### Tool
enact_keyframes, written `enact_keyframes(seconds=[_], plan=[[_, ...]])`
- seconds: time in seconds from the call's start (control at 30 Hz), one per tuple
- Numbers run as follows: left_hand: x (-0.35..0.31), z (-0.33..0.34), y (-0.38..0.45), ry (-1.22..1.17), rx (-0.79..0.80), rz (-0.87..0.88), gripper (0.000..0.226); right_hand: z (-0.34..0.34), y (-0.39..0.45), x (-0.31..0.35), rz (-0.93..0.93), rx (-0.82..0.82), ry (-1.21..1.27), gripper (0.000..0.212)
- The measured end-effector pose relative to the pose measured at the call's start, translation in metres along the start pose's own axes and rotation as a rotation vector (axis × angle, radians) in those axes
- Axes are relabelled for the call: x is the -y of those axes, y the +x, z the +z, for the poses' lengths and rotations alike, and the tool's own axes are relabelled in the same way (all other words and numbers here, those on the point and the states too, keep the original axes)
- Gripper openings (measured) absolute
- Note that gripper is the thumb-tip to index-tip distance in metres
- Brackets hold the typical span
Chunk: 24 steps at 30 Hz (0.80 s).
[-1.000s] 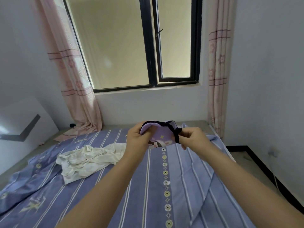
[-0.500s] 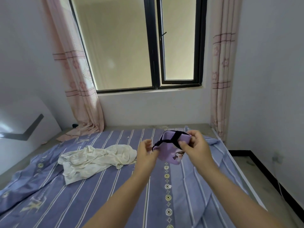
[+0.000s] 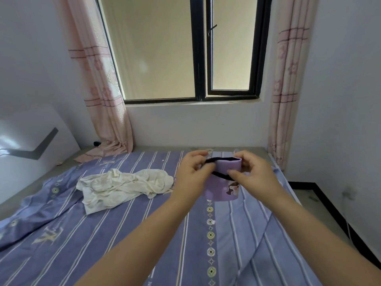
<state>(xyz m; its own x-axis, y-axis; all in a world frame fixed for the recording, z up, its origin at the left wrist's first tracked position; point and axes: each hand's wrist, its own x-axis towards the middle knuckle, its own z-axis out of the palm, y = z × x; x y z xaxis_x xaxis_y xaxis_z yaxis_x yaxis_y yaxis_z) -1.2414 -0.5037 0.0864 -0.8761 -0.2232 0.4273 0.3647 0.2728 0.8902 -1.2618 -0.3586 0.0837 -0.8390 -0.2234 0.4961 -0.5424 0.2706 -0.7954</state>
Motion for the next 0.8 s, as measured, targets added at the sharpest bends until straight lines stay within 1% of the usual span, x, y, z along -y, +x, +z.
enact_keyframes(seconds=[0.07,0.13,0.2,0.23,0.27,0.3,0.33,0.43,0.47,0.5,0.57,0.6,0.63,0.7,0.8], plan=[[0.001,-0.001,0.004,-0.197,-0.074,-0.173,0.038,-0.004,-0.002,-0.006,0.068,-0.041,0.138,0.037],[0.005,-0.002,0.007,-0.323,-0.048,-0.369,0.039,-0.007,-0.004,-0.011,0.102,-0.082,0.299,0.038],[0.011,-0.003,0.004,-0.451,0.026,-0.598,0.035,-0.008,-0.004,-0.014,0.095,-0.13,0.363,0.038],[0.015,-0.003,0.001,-0.455,0.09,-0.668,0.034,-0.008,-0.004,-0.015,0.093,-0.149,0.383,0.037],[0.017,-0.003,-0.001,-0.41,0.165,-0.689,0.033,-0.007,-0.003,-0.015,0.095,-0.154,0.39,0.035],[0.018,-0.003,-0.001,-0.34,0.211,-0.674,0.032,-0.007,-0.002,-0.014,0.103,-0.143,0.385,0.034],[0.019,-0.003,-0.001,-0.274,0.215,-0.625,0.031,-0.007,-0.001,-0.015,0.116,-0.126,0.374,0.033],[0.018,-0.011,0.002,-0.122,0.135,-0.354,0.033,-0.009,0.002,-0.016,0.156,-0.102,0.361,0.033],[0.016,-0.014,0.002,-0.074,0.166,-0.262,0.033,-0.009,0.002,-0.016,0.163,-0.077,0.346,0.032],[0.015,-0.017,0.001,-0.008,0.231,-0.189,0.032,-0.007,0.001,-0.017,0.165,-0.038,0.325,0.031],[0.016,-0.019,-0.002,0.153,0.338,-0.106,0.026,0.0,-0.002,-0.018,0.177,0.033,0.29,0.033],[0.017,-0.019,-0.003,0.212,0.331,-0.083,0.024,0.005,-0.003,-0.019,0.189,0.047,0.288,0.032],[0.019,-0.02,-0.004,0.227,0.291,-0.081,0.021,0.01,-0.004,-0.02,0.209,0.049,0.304,0.031],[0.024,-0.026,-0.008,0.183,0.191,-0.12,0.017,0.02,-0.005,-0.022,0.261,0.063,0.347,0.03],[0.03,-0.045,-0.014,0.095,0.032,-0.223,0.018,0.045,-0.005,-0.021,0.343,0.185,0.335,0.032]])
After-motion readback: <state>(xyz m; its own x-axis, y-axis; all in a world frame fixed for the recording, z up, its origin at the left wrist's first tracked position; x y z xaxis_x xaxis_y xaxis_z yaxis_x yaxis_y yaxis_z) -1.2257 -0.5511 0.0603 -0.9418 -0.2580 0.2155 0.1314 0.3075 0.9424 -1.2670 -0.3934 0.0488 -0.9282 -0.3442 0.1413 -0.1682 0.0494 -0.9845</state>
